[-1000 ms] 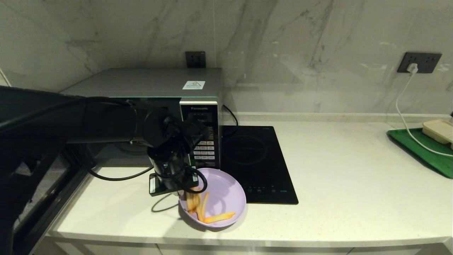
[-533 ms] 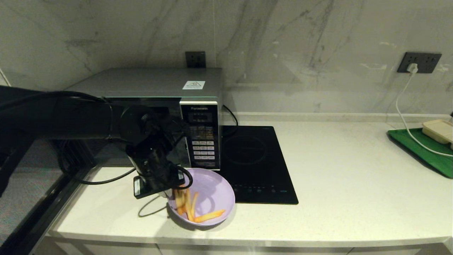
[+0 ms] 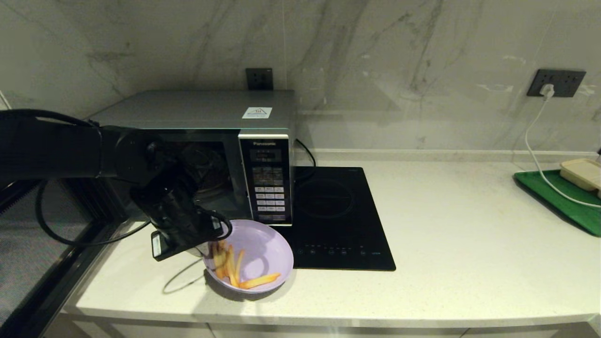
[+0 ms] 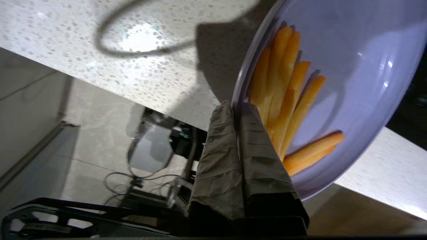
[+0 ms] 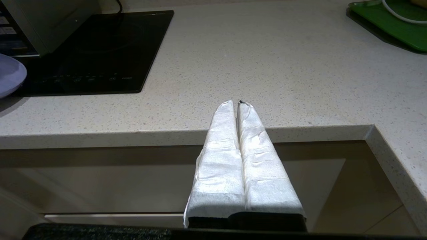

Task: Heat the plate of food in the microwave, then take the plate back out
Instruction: Put the plate in the microwave oven

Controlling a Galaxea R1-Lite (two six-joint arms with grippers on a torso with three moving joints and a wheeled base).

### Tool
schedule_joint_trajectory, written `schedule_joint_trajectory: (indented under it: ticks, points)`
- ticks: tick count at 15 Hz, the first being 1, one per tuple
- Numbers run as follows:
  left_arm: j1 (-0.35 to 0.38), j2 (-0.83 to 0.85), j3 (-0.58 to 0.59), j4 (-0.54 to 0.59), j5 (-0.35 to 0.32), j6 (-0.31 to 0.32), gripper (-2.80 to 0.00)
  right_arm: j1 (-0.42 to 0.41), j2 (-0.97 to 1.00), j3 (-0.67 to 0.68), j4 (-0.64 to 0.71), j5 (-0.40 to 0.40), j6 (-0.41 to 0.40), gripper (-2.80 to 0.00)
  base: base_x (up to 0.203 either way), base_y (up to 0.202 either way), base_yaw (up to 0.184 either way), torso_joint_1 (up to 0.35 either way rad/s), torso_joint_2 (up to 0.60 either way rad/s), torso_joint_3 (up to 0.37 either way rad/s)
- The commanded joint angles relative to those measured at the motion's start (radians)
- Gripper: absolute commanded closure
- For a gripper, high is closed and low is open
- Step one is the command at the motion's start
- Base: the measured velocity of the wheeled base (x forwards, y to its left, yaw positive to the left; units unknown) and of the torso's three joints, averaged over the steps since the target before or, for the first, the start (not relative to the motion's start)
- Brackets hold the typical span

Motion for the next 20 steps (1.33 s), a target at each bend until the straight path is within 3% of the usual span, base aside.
schedule_joint_trajectory:
  ticks: [1,8,13,20]
  points:
    - [0.029,-0.067,0.001,-0.003,-0.079,-0.005,0.00,0.000,0.000,0.000,0.000,0.000,0.001,0.00,0.000,0.000,0.000,0.000,0.00,0.000]
    - [0.095,-0.094,0.021,-0.009,-0.135,-0.005,0.00,0.000,0.000,0.000,0.000,0.000,0.001,0.00,0.000,0.000,0.000,0.000,0.00,0.000]
    - [0.174,-0.144,0.124,-0.080,-0.186,0.020,0.00,0.000,0.000,0.000,0.000,0.000,0.001,0.00,0.000,0.000,0.000,0.000,0.00,0.000]
    - [0.184,-0.231,0.194,-0.097,-0.198,0.049,0.00,0.000,0.000,0.000,0.000,0.000,0.001,0.00,0.000,0.000,0.000,0.000,0.00,0.000]
